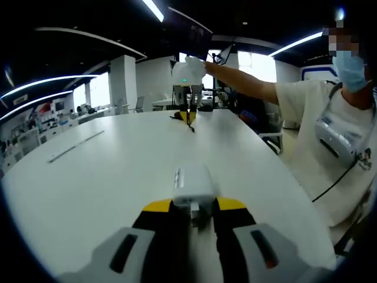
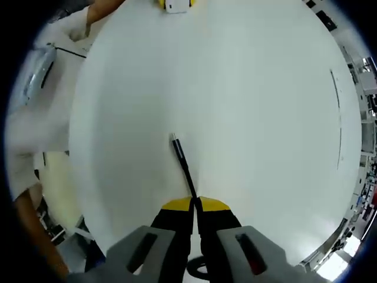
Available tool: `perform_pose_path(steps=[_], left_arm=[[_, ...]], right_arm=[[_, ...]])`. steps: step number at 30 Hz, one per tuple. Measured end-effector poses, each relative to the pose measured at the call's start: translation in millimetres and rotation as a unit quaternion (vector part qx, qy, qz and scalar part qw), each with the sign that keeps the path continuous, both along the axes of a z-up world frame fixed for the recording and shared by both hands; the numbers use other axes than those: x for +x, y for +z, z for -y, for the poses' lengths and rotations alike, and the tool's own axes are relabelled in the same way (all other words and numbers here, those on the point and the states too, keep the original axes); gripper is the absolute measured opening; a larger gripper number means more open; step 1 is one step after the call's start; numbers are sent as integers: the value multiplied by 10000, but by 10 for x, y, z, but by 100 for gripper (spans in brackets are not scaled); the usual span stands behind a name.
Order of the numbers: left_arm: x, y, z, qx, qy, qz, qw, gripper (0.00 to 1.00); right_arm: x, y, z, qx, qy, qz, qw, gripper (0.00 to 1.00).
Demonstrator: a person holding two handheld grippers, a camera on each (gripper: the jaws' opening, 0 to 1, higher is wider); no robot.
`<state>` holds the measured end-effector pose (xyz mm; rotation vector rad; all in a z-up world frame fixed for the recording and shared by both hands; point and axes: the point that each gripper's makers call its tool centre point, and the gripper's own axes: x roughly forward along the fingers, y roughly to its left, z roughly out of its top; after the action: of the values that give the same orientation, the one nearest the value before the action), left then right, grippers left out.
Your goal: Plug the desk Type‑C cable into the charger adapter.
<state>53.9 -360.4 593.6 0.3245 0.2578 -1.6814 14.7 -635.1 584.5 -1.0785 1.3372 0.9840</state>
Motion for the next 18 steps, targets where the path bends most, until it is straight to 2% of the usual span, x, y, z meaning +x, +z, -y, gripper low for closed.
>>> perform_pose_path(steps=[8,18], left_arm=[[8,3,-5,-5,4,-23,10000,25],[15,5,-11,-67,-33,-139,9999,25]], right_arm=[[-94,-7,-88,110,-71,-151,9998,1],[-171,-13,-272,421,-140,-329,9985,1]])
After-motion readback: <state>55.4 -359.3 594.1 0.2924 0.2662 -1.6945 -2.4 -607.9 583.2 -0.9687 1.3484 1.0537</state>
